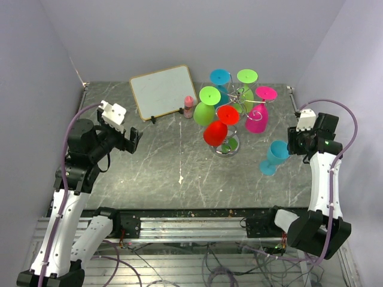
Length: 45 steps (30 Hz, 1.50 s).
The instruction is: Place the wine glass upside down on the wine glass rack
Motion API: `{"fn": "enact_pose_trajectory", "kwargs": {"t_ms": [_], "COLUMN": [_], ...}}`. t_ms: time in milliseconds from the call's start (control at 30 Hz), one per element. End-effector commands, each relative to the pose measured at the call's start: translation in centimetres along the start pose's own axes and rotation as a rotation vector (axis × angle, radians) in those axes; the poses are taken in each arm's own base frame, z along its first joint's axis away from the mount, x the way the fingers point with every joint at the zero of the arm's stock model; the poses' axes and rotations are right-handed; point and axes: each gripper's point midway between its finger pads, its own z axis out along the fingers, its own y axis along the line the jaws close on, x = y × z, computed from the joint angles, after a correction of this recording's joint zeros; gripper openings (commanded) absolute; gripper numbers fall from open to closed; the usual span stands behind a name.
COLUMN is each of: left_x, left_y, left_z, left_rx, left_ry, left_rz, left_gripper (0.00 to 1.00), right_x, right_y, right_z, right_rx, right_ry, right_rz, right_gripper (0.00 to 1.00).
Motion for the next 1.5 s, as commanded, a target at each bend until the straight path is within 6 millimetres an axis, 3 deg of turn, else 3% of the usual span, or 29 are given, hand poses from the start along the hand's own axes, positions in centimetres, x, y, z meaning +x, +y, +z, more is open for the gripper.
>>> {"fn": "enact_pose_trajectory", "kwargs": {"t_ms": [0, 433, 633, 867, 967, 1200, 1467], "left_x": [-0.7, -0.9, -1.0, -1.1, -1.2, -3.0, -4.7], "left_y": [0.0, 0.3, 0.5, 0.7, 0.9, 1.9, 2.8], "left_z": [0.3, -0.4, -0.7, -0.9, -1.1, -2.3, -3.4], "left_rx": [0.019, -0.001, -0.013, -0.024, -0.036, -0.117, -0.177], "left_ry": [-0.036, -0.051, -0.056, -0.06, -0.062, -0.111, -0.14], "left_rz": [0.02, 0.031, 0.037, 0.036, 0.031, 0.019, -0.021], "left_gripper": [0.94, 0.94, 0.94, 0.94, 0.94, 0.97, 0.97], "right_x": [0.6, 0.9, 0.9, 0.2, -0.5, -5.1, -13.7], "right_y": [0.1, 0.9, 1.0, 1.1, 0.7, -1.2, -5.6], "right_z": [0.8, 1.6, 1.7, 1.2, 0.4, -3.6, -11.9], "right_rx": [-0.016, -0.078, -0.086, -0.091, -0.066, 0.035, 0.269], "right_ry": [0.012, 0.043, 0.044, 0.02, -0.004, -0.125, -0.357], "right_rz": [0.01, 0.013, 0.014, 0.006, -0.002, -0.029, -0.033], "right_gripper": [0.4, 0.2, 0.16, 0.01, 0.0, 0.0, 0.0]}}
